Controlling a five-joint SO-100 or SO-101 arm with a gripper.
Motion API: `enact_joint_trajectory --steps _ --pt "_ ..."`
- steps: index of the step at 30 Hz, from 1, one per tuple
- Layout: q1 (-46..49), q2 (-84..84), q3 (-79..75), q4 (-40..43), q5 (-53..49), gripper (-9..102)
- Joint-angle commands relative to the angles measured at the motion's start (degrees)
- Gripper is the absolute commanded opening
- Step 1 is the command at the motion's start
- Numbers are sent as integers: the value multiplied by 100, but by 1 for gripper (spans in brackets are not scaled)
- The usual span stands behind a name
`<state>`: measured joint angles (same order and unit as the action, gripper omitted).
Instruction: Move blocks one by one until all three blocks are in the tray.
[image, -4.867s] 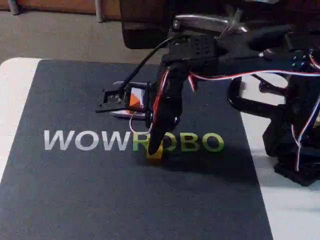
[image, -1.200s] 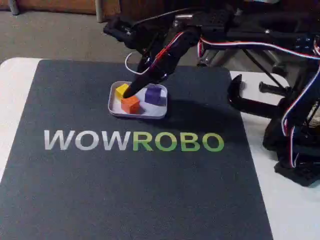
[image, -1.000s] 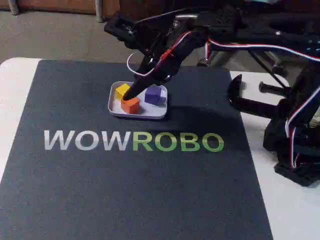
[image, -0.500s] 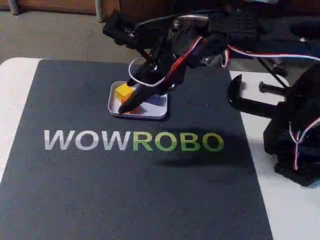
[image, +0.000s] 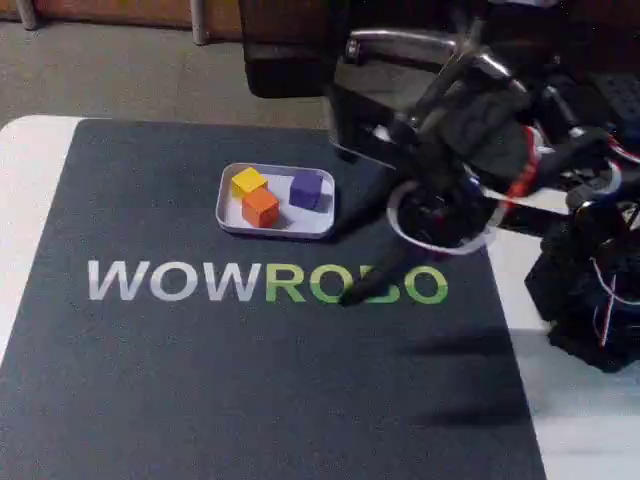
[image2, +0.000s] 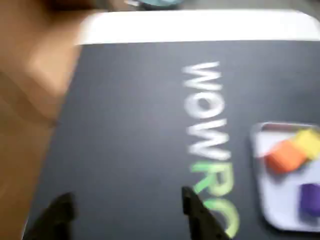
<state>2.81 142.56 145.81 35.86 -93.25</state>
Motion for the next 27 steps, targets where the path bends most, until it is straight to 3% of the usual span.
enact_joint_trajectory --steps 1,3,6,12,18,24,27 --pt "-343 1503 1046 26 -132 22" --pt "-396 2698 1863 176 -255 21" --pt "-369 4702 2953 1143 -519 20" --pt "-53 4702 3577 1477 -721 12" --pt "466 4702 3577 2733 -800 -8" --pt "1591 4693 3577 3841 -1187 -8" --pt "1740 4693 3577 3867 -1099 -8"
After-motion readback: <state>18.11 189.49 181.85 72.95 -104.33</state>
